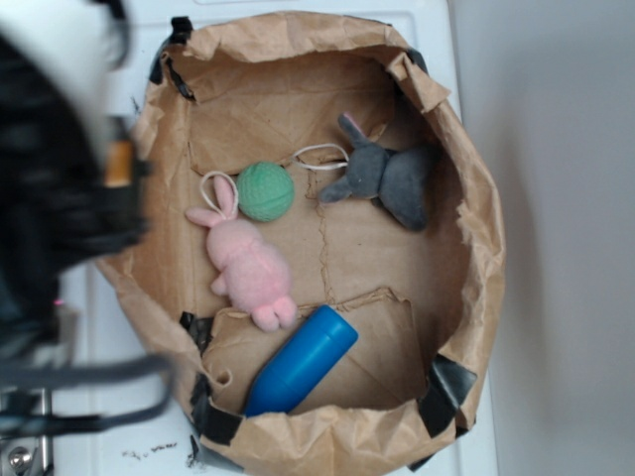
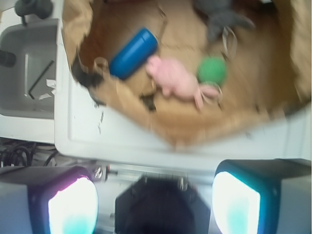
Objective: Grab the gray animal.
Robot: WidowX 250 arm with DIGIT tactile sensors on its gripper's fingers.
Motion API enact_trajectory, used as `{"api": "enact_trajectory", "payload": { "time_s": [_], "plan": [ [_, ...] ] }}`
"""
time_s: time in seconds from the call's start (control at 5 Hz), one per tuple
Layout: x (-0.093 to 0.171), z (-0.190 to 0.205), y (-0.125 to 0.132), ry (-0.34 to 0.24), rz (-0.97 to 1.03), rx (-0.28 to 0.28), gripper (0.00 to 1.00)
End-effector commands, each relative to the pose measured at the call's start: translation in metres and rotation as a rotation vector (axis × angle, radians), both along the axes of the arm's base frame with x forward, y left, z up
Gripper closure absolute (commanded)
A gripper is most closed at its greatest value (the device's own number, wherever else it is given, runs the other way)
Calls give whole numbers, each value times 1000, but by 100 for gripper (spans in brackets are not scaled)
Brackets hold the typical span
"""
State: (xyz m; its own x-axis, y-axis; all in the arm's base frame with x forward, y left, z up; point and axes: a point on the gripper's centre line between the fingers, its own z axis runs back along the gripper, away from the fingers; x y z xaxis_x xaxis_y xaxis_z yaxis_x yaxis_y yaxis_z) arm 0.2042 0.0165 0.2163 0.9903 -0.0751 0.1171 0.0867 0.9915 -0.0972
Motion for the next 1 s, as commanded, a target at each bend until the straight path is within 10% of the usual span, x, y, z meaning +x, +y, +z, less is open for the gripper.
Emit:
{"api": "enact_trajectory", "payload": {
  "time_s": [0.0,0.8],
  "plan": [
    [47,-35,14,-89,-167,123,0],
    [105,-45,43,-243,-240,95,0]
  ]
}}
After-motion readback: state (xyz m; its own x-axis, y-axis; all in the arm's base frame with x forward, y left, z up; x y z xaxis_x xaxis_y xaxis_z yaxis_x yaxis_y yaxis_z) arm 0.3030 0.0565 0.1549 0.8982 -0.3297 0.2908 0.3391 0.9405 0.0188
